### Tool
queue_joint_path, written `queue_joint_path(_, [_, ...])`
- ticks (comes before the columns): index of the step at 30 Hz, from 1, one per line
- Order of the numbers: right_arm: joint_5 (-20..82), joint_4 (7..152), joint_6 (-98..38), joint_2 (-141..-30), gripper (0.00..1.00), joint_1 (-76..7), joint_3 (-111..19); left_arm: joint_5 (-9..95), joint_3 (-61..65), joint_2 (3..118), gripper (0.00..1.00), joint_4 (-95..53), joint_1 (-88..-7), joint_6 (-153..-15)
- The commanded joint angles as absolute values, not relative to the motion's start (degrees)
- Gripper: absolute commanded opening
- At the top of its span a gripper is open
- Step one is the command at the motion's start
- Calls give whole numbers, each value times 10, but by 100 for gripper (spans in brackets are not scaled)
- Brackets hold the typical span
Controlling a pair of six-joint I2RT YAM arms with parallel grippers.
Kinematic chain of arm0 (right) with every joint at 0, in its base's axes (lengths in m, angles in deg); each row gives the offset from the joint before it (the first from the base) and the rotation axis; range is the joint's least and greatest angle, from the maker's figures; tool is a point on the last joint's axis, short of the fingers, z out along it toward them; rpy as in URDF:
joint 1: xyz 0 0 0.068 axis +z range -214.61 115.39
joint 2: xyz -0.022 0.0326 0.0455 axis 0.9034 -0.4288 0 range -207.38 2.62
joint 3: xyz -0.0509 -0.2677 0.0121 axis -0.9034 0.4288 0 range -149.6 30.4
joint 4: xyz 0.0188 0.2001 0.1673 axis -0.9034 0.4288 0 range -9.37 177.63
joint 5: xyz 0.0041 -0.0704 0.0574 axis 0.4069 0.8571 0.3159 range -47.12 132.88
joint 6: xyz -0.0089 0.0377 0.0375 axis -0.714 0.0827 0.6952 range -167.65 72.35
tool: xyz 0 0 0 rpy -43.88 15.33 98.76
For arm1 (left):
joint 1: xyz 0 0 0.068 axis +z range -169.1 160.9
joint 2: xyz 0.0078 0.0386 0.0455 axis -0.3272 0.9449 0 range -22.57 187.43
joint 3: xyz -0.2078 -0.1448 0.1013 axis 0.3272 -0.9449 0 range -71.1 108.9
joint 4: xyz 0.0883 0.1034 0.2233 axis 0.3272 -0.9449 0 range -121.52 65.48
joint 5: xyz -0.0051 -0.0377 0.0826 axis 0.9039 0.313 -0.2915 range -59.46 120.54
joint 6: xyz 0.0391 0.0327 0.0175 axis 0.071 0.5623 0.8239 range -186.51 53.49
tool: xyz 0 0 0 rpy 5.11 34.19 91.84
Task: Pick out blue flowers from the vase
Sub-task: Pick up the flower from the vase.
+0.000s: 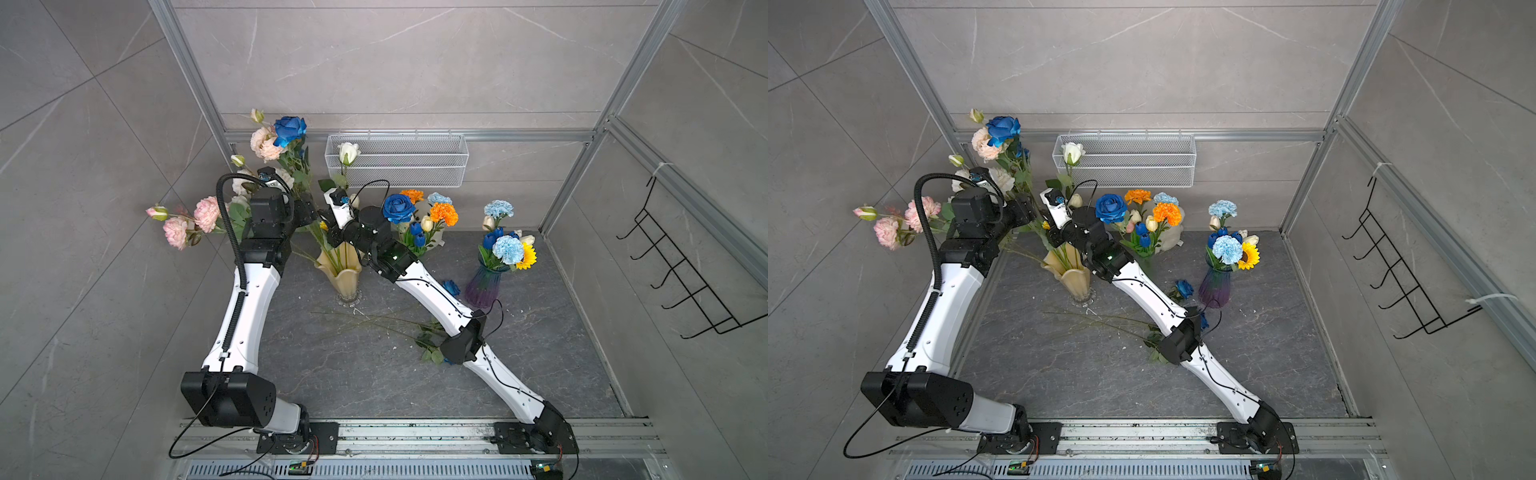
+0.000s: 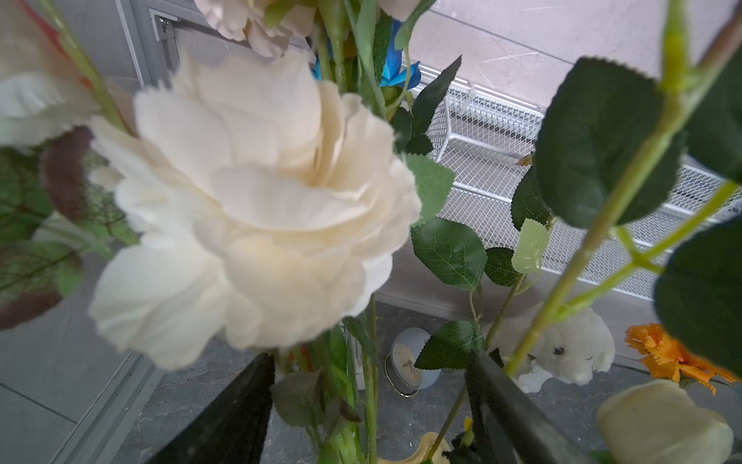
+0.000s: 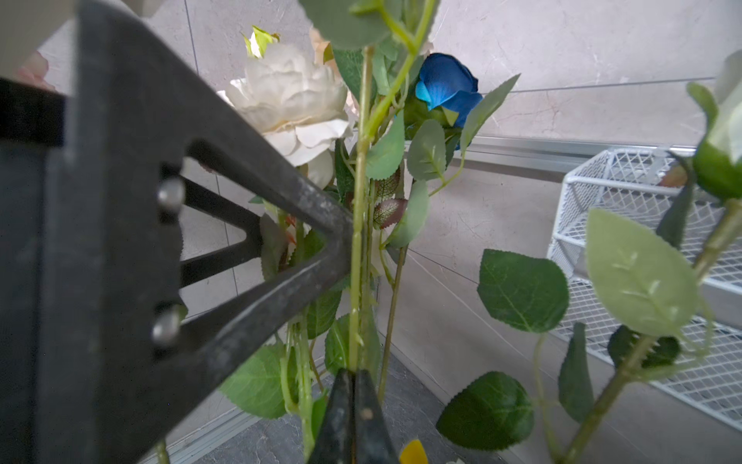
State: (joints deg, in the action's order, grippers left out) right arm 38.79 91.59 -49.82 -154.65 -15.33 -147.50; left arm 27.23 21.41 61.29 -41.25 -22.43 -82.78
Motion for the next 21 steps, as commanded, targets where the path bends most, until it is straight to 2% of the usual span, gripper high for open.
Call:
queue_joint_path(1, [379, 927, -504, -1525, 0, -147, -1518, 293, 242, 616, 76, -372, -224, -836])
queue_joint_path(9, [396, 929, -510, -1528, 0, -143, -1517, 315, 260, 631, 74, -371, -224, -842])
queue_joint_path(16, [455, 921, -497, -1515, 0, -144, -1488, 315, 216, 592, 72, -378, -224, -841])
queue_joint_path(21, [459, 914, -498, -1506, 0, -145, -1474, 315, 177, 566, 71, -375, -226, -842])
